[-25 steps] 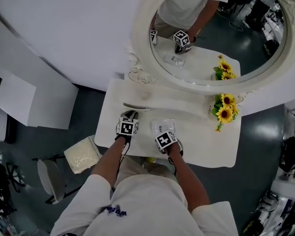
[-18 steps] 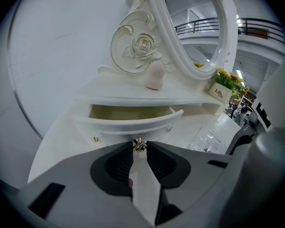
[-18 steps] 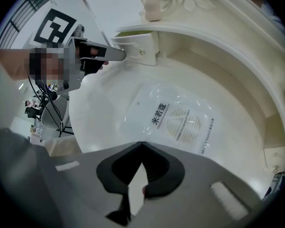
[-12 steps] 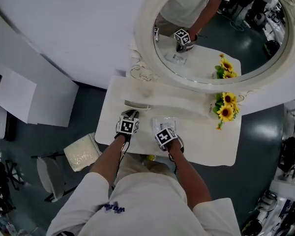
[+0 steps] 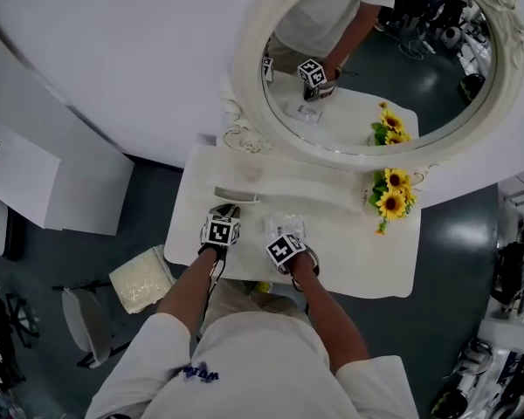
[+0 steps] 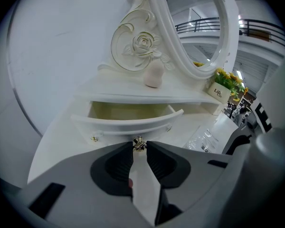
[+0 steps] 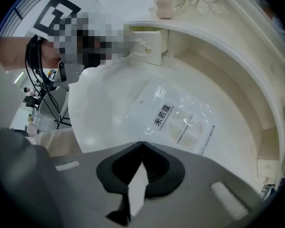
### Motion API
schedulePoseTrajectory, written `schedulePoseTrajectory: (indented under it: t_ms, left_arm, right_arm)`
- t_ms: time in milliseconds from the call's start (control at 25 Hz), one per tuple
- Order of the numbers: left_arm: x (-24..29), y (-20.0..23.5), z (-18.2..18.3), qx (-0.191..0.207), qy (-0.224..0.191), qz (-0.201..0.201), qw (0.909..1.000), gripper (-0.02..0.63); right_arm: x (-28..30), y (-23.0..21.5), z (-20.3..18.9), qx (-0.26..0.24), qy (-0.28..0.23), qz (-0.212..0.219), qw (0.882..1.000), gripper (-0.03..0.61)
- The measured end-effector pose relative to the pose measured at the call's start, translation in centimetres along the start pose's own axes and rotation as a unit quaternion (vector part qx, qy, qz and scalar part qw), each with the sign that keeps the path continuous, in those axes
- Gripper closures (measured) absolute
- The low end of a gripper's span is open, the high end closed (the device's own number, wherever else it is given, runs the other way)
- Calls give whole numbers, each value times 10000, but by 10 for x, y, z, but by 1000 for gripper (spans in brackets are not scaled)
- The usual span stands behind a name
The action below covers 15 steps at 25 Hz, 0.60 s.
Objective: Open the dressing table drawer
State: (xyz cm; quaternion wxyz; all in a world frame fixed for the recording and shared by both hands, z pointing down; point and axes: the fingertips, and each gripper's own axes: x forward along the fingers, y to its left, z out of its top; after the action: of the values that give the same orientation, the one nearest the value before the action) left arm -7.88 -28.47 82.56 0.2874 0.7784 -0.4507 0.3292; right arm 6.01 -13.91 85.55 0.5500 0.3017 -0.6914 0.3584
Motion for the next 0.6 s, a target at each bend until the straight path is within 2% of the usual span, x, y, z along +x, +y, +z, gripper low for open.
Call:
schedulePoseTrajectory:
  t_ms: [280,600]
  left_arm:
    - [0,-2,-2,-33,147,57,9999,519]
    - [-2,-1,2,-46,157,75,9998,518]
  right_arm:
    - [1,0,1,-128,311,114,9994,566]
    - [2,-3,3,49,243,-8,9997,566]
